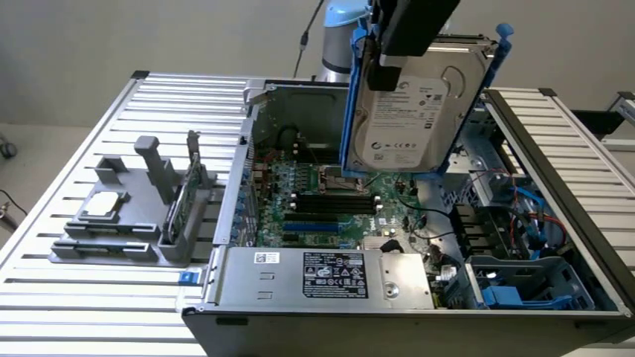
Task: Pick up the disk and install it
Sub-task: 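Pick up the disk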
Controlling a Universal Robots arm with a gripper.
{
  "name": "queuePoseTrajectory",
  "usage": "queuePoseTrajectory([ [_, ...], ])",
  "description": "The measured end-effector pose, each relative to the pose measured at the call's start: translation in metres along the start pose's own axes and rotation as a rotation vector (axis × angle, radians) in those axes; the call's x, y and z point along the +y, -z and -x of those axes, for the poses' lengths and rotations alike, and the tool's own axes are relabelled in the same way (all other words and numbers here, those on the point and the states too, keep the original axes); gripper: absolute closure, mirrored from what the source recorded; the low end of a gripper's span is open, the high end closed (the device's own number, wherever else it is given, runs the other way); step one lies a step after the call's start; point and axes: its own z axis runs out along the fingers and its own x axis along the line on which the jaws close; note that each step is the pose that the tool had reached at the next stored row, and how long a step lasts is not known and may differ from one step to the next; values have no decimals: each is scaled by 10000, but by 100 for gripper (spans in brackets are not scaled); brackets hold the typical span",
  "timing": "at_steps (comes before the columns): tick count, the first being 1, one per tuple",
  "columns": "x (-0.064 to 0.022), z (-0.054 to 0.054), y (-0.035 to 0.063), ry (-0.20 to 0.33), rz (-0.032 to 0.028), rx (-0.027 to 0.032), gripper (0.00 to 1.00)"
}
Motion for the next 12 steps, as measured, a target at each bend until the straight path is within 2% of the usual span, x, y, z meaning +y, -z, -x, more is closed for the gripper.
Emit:
queuePoseTrajectory([
  [6, -270, -111, -9, 0, 0, 1, 67],
  [12, -485, -260, -31, 0, 0, 1, 67],
])
